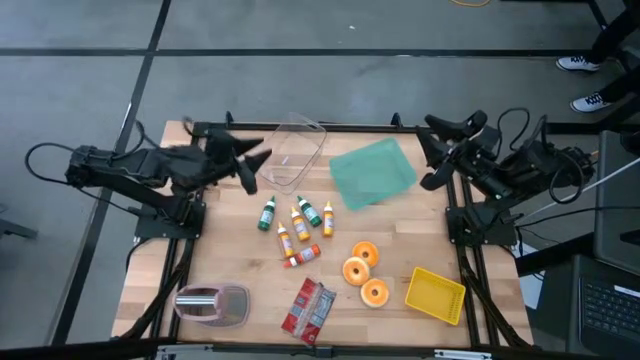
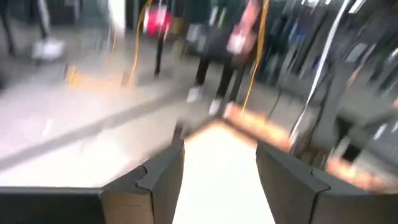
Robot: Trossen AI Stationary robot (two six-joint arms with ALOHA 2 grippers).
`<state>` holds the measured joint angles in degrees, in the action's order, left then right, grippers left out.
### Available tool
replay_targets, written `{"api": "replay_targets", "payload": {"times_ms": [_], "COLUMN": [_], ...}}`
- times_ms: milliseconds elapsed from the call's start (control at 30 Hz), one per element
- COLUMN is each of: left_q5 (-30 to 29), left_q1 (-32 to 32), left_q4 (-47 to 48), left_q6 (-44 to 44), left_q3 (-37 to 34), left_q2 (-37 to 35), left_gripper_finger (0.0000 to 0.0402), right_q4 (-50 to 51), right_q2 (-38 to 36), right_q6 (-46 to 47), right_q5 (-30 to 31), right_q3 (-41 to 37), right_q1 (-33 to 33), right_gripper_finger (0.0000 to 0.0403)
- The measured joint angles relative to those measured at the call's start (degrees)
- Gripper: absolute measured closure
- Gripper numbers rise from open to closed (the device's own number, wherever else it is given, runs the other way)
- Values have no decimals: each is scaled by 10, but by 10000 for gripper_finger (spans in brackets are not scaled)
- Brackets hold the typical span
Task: Pick & Place Food Item
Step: Put the left green food coloring bottle into the transparent bin
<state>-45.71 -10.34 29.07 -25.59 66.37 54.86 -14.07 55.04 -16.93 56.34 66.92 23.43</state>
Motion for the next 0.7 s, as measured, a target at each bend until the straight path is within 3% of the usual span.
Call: {"api": "replay_targets", "payload": {"times_ms": [233, 367, 500, 700], "left_q5": [60, 104, 133, 231], "left_q1": [0, 0, 2, 36], "left_q4": [283, 387, 422, 377], "left_q6": [-215, -301, -342, -353], "left_q3": [0, 0, 0, -4], "left_q2": [42, 91, 145, 222], "left_gripper_finger": [189, 177, 171, 171], "right_q4": [0, 0, 0, 4], "right_q2": [1, 1, 1, 1], "right_q6": [0, 0, 0, -1], "right_q5": [2, 2, -1, -3], "right_q3": [0, 0, 0, 0], "right_q1": [-8, -15, -25, -35], "right_gripper_finger": [234, 234, 234, 234]}}
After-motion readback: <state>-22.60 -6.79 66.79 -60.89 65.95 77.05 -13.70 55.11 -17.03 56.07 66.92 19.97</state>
